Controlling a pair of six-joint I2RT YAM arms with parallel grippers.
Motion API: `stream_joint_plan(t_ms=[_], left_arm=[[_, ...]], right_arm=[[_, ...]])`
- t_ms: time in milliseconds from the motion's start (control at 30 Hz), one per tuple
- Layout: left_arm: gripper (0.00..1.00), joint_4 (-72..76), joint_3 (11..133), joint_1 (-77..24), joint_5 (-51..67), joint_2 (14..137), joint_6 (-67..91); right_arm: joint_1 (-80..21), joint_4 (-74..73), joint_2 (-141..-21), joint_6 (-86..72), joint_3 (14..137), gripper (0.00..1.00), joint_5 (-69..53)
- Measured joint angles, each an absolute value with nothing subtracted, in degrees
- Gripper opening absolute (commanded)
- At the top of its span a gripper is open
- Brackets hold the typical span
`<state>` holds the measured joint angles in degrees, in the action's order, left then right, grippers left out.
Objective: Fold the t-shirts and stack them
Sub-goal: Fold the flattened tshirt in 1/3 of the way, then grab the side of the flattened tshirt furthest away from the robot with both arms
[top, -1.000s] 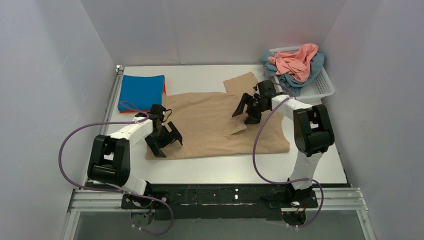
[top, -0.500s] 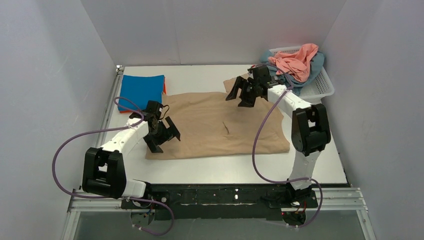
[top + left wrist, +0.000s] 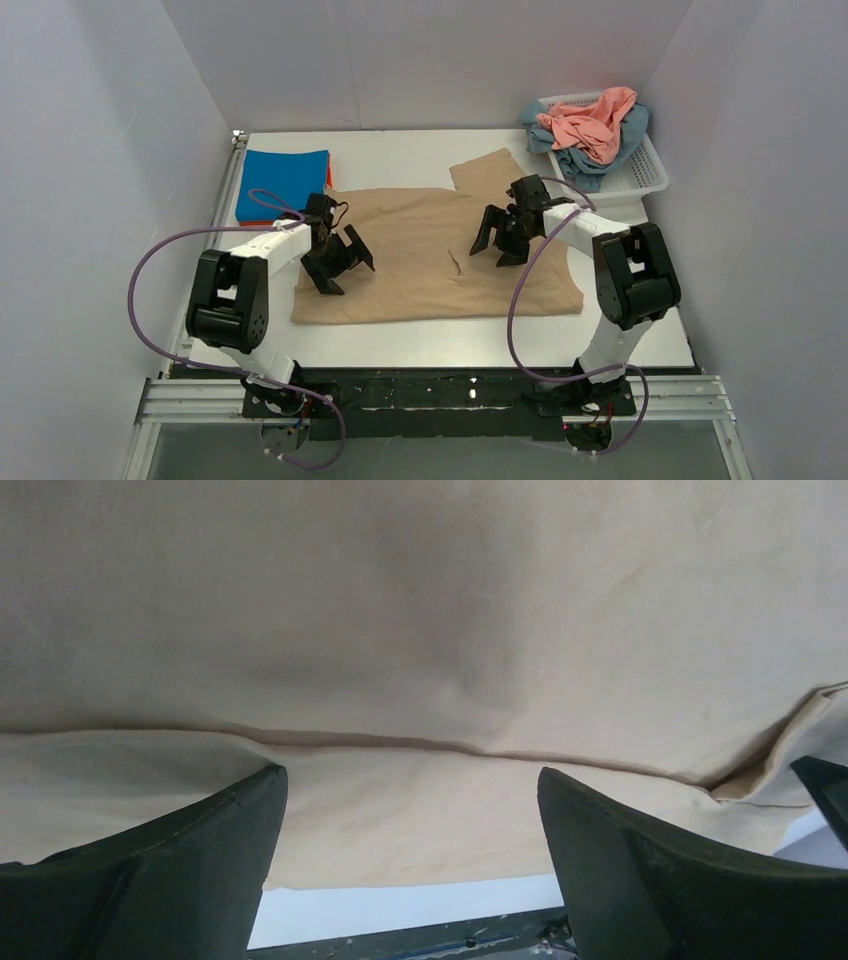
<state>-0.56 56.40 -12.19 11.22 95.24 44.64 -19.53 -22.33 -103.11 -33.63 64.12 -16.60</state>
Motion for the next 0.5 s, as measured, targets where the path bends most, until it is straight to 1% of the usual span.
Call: stream_joint_plan(t_ms=[267, 333, 500], left_arm=[[0.98, 1.89, 44.45, -13.85, 14.96, 84.31, 46.85], [0.98, 1.15, 41.85, -14.33, 15.57, 81.34, 47.29], [0.98, -3.11, 38.28, -14.96, 15.44, 76.20, 47.55]], right_arm=[[-19.51, -22.63, -91.92, -33.26, 50.76, 0.87, -18.65], [-19.51, -23.18, -88.79, -33.65, 47.42, 0.87, -19.44], [-19.59, -26.57, -84.14, -34.26, 43.42, 0.88, -20.12]])
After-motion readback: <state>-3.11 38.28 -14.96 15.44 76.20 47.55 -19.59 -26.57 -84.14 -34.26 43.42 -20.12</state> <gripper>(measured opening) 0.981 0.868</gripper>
